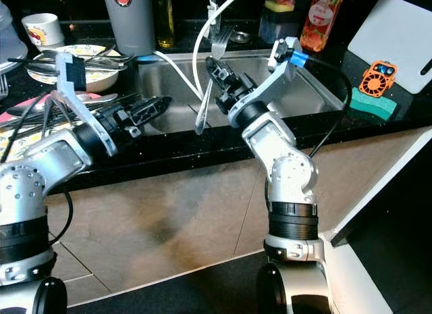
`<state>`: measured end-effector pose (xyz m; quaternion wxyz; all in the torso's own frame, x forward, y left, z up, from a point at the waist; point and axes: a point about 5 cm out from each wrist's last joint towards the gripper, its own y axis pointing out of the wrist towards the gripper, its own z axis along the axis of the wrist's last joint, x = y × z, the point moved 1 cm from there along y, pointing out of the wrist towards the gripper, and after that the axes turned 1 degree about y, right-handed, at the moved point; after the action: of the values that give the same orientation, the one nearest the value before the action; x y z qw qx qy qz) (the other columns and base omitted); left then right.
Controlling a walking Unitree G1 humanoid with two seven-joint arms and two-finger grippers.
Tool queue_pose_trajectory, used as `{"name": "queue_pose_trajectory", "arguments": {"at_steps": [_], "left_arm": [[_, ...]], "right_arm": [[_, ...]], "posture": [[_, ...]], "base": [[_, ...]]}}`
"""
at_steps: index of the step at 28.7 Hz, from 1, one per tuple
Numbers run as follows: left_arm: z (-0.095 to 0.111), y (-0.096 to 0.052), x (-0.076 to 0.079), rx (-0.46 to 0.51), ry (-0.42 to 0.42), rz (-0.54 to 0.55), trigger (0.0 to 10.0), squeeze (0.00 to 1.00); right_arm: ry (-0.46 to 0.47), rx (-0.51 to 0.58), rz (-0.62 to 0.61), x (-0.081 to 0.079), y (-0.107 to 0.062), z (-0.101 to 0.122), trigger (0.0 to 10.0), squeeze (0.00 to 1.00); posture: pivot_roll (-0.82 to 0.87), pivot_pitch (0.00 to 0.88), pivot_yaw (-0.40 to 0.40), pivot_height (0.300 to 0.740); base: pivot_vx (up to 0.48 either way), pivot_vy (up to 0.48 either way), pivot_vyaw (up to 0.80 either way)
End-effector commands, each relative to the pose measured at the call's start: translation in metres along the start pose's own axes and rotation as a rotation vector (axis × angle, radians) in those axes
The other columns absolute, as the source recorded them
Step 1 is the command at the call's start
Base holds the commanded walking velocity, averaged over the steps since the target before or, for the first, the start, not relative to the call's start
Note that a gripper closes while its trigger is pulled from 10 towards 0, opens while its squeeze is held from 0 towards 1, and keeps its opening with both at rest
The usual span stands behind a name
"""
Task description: Kitchen organization
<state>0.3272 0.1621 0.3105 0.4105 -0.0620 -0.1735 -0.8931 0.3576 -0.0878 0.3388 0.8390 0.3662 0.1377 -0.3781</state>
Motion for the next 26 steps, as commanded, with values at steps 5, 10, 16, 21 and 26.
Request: {"name": "queue_pose_trajectory", "arguments": {"at_steps": [5,10,16,21,26], "left_arm": [[0.002,0.010,0.001,-0.013,0.215,0.033,10.0,0.00],[-0.018,0.026,0.008,-0.084,0.333,0.003,10.0,0.00],[-0.027,0.045,0.018,-0.086,0.426,-0.052,10.0,0.00],[-0.029,0.048,0.019,-0.097,0.472,-0.059,10.0,0.00],[-0.031,0.047,0.021,-0.148,0.521,-0.112,10.0,0.00]], "right_arm": [[-0.282,0.041,-0.096,0.019,0.009,0.004,0.0,0.00],[-0.365,0.054,-0.154,0.036,0.019,-0.005,0.0,0.00],[-0.437,0.076,-0.204,0.047,0.032,-0.011,0.0,0.00],[-0.452,0.074,-0.241,0.055,0.035,-0.016,0.0,0.00],[-0.459,0.047,-0.253,0.056,0.038,-0.023,0.4,0.00]], "posture": [[-0.02,0.159,-0.020,0.740],[-0.02,0.162,-0.018,0.740],[-0.01,0.182,-0.024,0.740],[0.00,0.220,-0.011,0.740],[0.01,0.255,-0.002,0.740]], "base": [[0.000,0.000,0.00],[0.000,0.000,0.00],[0.000,0.000,0.00],[0.000,0.000,0.00],[0.000,0.000,0.00]]}}
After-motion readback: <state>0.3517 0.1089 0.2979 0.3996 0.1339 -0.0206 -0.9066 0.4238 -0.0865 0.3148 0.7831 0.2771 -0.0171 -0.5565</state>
